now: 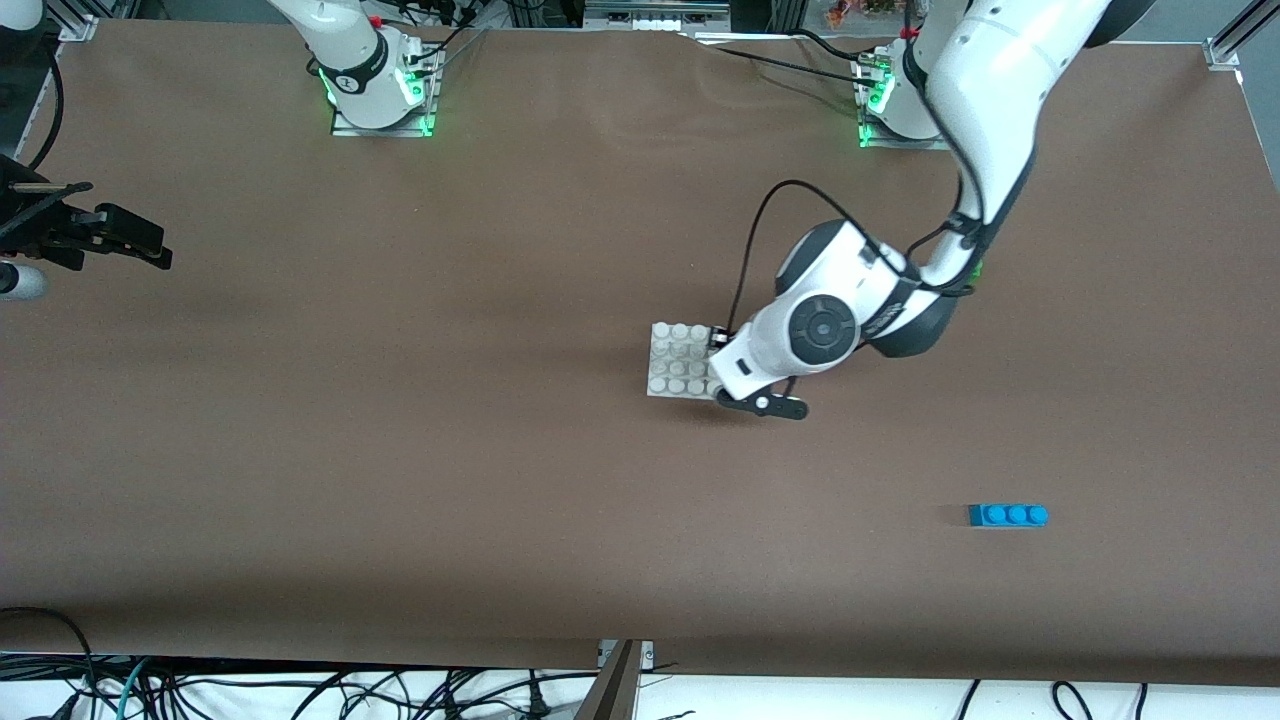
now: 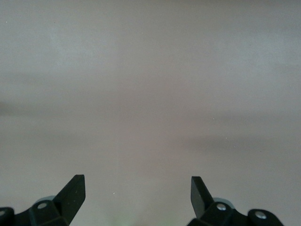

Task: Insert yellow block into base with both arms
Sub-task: 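Lift the yellow block and carry it over the base plate, then lower the yellow block and press it onto the base plate studs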

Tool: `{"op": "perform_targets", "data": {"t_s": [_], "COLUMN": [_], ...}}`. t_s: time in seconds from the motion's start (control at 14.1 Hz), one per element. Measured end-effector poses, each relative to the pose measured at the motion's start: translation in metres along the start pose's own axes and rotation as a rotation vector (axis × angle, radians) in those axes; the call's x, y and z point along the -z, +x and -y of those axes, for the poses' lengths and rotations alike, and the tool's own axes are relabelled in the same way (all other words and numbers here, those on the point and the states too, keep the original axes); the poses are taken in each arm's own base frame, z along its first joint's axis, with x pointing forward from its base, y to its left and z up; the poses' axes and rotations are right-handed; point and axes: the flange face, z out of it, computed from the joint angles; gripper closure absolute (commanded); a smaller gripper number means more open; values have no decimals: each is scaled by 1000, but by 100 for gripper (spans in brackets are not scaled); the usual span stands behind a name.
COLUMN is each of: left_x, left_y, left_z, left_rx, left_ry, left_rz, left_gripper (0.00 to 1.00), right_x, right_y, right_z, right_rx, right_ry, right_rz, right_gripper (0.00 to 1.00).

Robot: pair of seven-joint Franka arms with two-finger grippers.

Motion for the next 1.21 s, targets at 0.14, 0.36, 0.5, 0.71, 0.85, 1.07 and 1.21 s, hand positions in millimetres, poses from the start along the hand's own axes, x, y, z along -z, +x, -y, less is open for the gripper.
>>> {"op": "perform_targets", "data": {"t_s": [0.14, 0.36, 0.5, 0.71, 0.85, 1.07, 1.21], "left_x": [-15, -17, -27, -34, -36, -43, -46], "left_y": [-8, -18, -22, -17, -15, -14, -14], "left_z": [-35, -59, -68, -60, -54, -51, -51], "left_rx": [19, 2, -1, 13, 22, 28, 30], "left_ry": [-11, -7, 30, 64, 70, 75, 76], "left_rz": [-21, -29, -44, -54, -53, -43, -39], "left_gripper": [81, 81, 80, 80, 80, 80, 79], "right_x": [0, 0, 0, 0, 0, 0, 0], "right_y": [0, 0, 0, 0, 0, 0, 0], "right_z": [0, 0, 0, 0, 0, 0, 0], "right_rx": [0, 0, 0, 0, 0, 0, 0], "right_ry": [0, 0, 0, 0, 0, 0, 0], "right_rz": [0, 0, 0, 0, 0, 0, 0], "right_gripper": [0, 0, 0, 0, 0, 0, 0]}}
